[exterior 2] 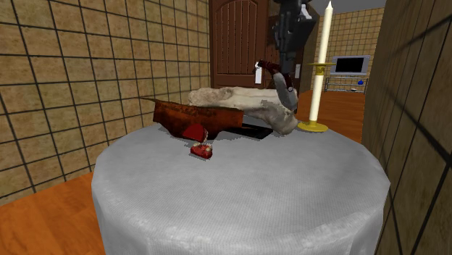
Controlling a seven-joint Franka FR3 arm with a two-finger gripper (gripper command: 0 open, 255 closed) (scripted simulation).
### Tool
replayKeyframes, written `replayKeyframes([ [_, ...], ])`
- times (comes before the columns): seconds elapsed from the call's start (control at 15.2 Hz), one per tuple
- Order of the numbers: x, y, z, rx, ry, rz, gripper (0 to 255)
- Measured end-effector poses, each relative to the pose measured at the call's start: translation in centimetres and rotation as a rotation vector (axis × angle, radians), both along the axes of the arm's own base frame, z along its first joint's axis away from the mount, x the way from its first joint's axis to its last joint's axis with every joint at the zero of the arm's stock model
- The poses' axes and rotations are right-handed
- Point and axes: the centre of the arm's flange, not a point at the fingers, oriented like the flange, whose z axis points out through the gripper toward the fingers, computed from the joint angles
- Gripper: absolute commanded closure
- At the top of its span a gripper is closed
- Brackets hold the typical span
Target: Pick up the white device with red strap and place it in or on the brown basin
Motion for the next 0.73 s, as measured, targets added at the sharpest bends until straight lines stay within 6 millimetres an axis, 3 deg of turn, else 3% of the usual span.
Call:
replayKeyframes([
  [0.13,-0.3,0.5,0.6,0.0,0.0,0.0,255],
  [0.26,-1.5,2.3,0.7,0.0,0.0,0.001,255],
  [0.73,-5.7,10.3,1.3,0.0,0.0,0.002,255],
])
